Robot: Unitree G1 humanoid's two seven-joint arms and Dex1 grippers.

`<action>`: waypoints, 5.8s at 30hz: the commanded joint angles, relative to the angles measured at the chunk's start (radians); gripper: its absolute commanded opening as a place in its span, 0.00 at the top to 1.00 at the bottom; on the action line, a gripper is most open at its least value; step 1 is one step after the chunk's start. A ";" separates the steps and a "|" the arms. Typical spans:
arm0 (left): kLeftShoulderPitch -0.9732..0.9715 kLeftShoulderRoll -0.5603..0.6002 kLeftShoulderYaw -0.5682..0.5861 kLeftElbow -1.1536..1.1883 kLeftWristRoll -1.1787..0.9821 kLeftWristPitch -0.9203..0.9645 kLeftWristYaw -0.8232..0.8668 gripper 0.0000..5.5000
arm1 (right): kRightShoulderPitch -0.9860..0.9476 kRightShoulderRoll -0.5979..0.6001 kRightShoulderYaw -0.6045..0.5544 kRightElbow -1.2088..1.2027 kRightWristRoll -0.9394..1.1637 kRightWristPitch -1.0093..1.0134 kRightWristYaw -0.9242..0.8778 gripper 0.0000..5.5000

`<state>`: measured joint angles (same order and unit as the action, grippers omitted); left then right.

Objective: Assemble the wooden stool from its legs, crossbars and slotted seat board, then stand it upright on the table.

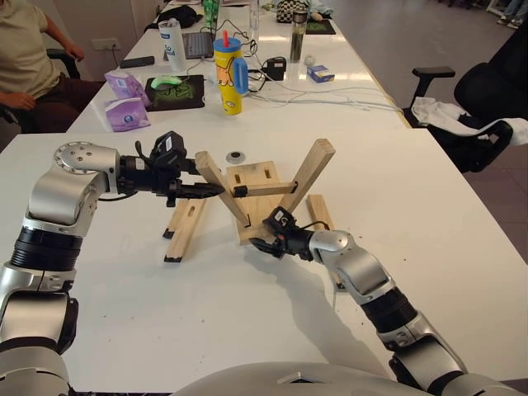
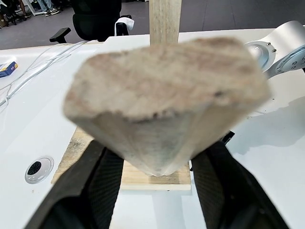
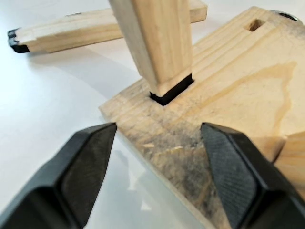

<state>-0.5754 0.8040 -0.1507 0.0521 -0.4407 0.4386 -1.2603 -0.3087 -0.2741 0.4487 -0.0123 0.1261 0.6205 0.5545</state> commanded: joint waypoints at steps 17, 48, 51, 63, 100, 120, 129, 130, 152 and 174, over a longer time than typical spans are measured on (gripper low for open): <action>0.142 -0.136 -0.056 0.096 0.051 0.010 0.105 0.62 | 0.131 0.110 -0.158 -0.347 0.202 -0.040 0.000 0.66; 0.003 -0.132 -0.025 0.188 0.003 -0.009 0.026 0.62 | 0.264 0.102 -0.231 -0.322 0.233 -0.203 -0.100 0.78; -0.082 -0.128 -0.035 0.261 0.024 -0.024 -0.033 0.62 | 0.272 0.135 -0.230 -0.183 0.191 -0.248 -0.135 0.78; -0.221 -0.175 -0.078 0.479 0.141 -0.169 -0.168 0.54 | 0.170 0.222 -0.128 0.179 -0.027 -0.168 -0.278 0.78; -0.296 -0.502 0.290 -0.207 -0.064 -0.047 1.040 0.43 | 0.118 0.188 -0.145 0.361 -0.092 -0.218 -0.266 0.78; 0.134 -0.573 0.129 -0.200 0.170 -0.058 1.258 0.43 | 0.153 0.153 -0.150 0.239 -0.090 -0.257 -0.248 0.78; 0.141 -0.547 0.276 -0.513 0.236 -0.055 1.341 0.43 | 0.165 0.159 -0.162 0.140 -0.064 -0.322 -0.194 0.78; 0.198 -0.549 0.279 -0.518 0.239 -0.030 1.339 0.43 | 0.168 0.153 -0.150 0.126 -0.069 -0.329 -0.179 0.78; 0.497 -0.642 0.154 -0.441 0.300 0.118 1.267 0.43 | 0.008 0.204 -0.090 0.208 -0.108 -0.375 -0.085 0.78; 0.414 -0.641 0.234 -0.423 0.396 0.004 1.319 0.81 | 0.128 0.194 -0.650 -0.407 -0.045 -0.065 -0.619 1.00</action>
<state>-0.1505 0.1536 0.0946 -0.3948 -0.0655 0.4385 0.0648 -0.1444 -0.0994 -0.1903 -0.4444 0.0860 0.5288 -0.0269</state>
